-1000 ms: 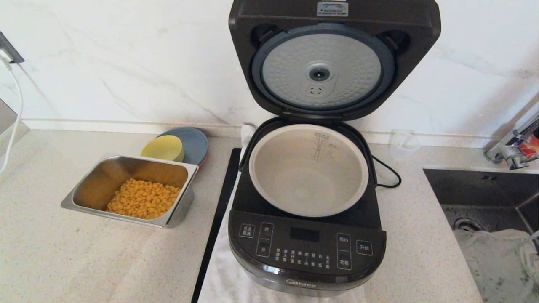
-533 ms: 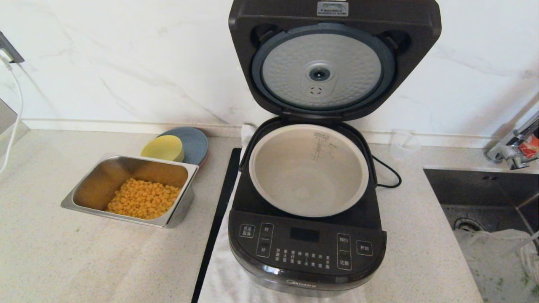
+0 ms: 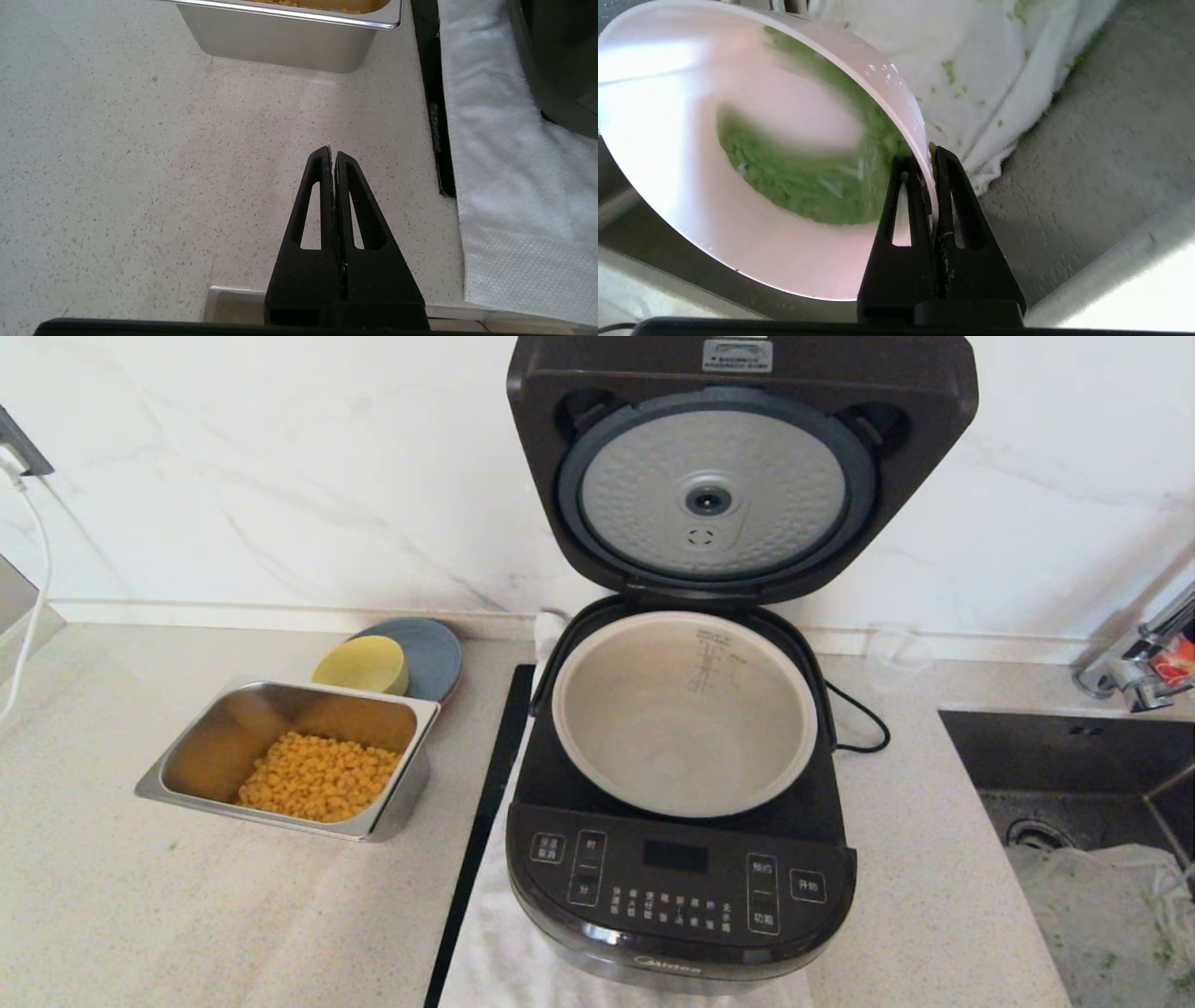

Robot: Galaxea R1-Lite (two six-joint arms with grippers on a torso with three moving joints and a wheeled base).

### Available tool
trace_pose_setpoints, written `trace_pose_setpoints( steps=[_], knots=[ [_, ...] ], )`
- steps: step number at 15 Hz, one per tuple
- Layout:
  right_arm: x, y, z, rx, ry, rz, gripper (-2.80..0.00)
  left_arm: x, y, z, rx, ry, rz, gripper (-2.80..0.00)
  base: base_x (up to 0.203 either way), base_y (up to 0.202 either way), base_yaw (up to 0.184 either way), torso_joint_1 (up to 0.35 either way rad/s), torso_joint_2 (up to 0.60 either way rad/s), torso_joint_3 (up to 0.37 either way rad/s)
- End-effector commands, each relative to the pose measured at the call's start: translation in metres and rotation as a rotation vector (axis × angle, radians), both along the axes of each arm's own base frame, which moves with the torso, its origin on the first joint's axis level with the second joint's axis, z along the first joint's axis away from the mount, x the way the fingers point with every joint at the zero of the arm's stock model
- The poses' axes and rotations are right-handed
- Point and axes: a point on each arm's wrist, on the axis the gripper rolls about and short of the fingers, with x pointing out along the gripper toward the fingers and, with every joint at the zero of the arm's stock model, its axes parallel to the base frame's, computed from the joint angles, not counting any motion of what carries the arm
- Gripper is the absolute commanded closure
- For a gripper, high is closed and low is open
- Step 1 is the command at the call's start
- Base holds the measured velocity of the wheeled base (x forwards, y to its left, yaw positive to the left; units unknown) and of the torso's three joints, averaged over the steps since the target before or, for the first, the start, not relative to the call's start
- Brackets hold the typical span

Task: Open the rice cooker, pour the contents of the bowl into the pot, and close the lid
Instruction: Fill a bowl with water from the tap

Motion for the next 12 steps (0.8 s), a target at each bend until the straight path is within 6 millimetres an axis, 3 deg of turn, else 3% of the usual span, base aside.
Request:
trace_pose_setpoints(
  steps=[1,8,12],
  knots=[
    [0.008,-0.005,-0.008,0.017,0.000,-0.003,0.00,0.000,0.000,0.000,0.000,0.000,-0.001,0.00,0.000,0.000,0.000,0.000,0.00,0.000],
    [0.013,-0.004,-0.007,0.017,-0.005,0.003,0.00,0.000,0.000,0.000,0.000,0.000,0.000,0.00,0.000,0.000,0.000,0.000,0.00,0.000],
    [0.013,0.003,0.005,-0.001,-0.015,0.011,0.00,0.000,0.000,0.000,0.000,0.000,0.000,0.00,0.000,0.000,0.000,0.000,0.00,0.000]
  ],
)
